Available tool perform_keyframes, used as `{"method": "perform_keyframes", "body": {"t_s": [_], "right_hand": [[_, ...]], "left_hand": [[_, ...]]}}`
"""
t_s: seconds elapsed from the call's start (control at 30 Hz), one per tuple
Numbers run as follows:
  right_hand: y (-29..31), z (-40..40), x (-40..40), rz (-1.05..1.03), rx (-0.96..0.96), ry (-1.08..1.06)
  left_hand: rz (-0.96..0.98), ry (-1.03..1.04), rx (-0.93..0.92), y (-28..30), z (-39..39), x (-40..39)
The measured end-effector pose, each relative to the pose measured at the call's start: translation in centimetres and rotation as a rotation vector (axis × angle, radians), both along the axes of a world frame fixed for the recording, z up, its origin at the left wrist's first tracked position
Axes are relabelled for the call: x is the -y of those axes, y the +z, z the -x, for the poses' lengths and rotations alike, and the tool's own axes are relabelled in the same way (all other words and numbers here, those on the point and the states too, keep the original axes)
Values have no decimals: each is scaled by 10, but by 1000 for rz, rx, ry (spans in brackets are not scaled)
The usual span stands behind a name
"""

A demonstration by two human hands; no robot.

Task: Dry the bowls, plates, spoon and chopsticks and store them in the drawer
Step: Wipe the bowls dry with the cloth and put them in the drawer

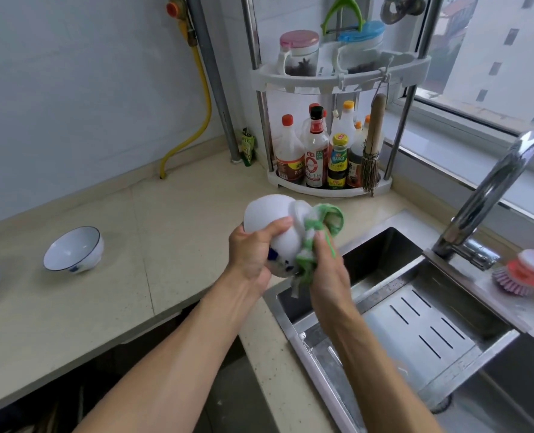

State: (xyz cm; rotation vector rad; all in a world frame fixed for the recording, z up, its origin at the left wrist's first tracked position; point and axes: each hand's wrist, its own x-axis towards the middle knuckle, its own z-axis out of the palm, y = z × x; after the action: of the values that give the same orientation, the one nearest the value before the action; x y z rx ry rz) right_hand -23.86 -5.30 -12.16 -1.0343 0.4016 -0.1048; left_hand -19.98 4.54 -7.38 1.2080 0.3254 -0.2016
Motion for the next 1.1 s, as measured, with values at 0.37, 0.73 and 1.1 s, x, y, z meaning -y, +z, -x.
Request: {"method": "perform_keyframes", "body": {"t_s": [0.37, 0.73, 1.1], "right_hand": [[5, 7, -76, 23, -17, 49], [7, -39, -94, -41, -311, 378], [11, 39, -236, 531, 239, 567]], "left_hand": [[174, 269, -98, -3, -2, -31], [56, 108, -13, -9, 49, -131], [-174, 525, -74, -16, 83, -248]]}}
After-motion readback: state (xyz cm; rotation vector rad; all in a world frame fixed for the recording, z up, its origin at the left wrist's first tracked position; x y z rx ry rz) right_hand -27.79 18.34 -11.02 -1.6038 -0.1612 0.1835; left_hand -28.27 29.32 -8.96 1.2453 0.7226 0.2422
